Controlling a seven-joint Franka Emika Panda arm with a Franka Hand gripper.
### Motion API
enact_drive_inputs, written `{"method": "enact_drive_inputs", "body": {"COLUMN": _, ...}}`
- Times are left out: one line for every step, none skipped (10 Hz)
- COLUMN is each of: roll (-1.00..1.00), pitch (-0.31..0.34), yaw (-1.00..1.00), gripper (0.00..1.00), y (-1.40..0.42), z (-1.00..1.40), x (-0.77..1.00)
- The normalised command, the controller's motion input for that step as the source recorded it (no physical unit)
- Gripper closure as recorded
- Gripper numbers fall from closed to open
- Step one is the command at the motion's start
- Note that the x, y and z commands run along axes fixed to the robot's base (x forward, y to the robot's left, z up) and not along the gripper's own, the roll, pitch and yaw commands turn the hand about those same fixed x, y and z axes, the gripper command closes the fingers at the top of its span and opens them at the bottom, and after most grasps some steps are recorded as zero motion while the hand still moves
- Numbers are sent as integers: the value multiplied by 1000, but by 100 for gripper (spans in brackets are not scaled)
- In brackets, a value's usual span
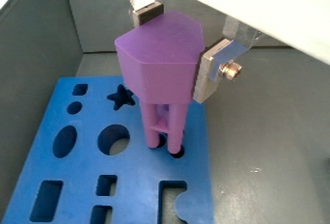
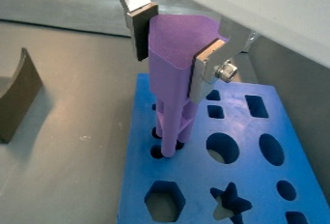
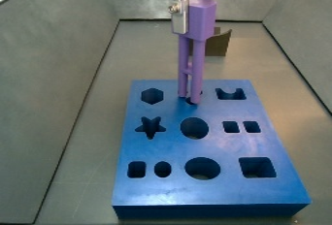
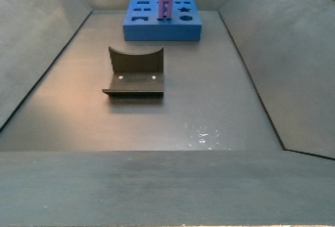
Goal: Pick up the 3 prong object. Move up. Move to above the board. Insert the 3 prong object.
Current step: Insert the 3 prong object.
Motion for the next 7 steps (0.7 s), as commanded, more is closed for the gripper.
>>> {"method": "enact_drive_inputs", "body": {"roll": 146, "pitch": 0, "yaw": -49, "gripper": 100, "y": 63, "z": -300, "x": 60}}
{"method": "enact_drive_inputs", "body": {"roll": 161, "pitch": 0, "yaw": -51, "gripper": 100, "y": 60, "z": -274, "x": 0}}
{"method": "enact_drive_inputs", "body": {"roll": 153, "pitch": 0, "yaw": -174, "gripper": 100, "y": 63, "z": -291, "x": 0}}
{"method": "enact_drive_inputs", "body": {"roll": 159, "pitch": 0, "yaw": -177, "gripper": 100, "y": 66, "z": -231, "x": 0}}
{"method": "enact_drive_inputs", "body": {"roll": 113, "pitch": 9, "yaw": -197, "gripper": 100, "y": 0, "z": -189, "x": 0}}
{"method": "enact_drive_inputs", "body": {"roll": 120, "pitch": 0, "yaw": -323, "gripper": 100, "y": 80, "z": -260, "x": 0}}
{"method": "enact_drive_inputs", "body": {"roll": 119, "pitch": 9, "yaw": -346, "gripper": 100, "y": 26, "z": -200, "x": 0}}
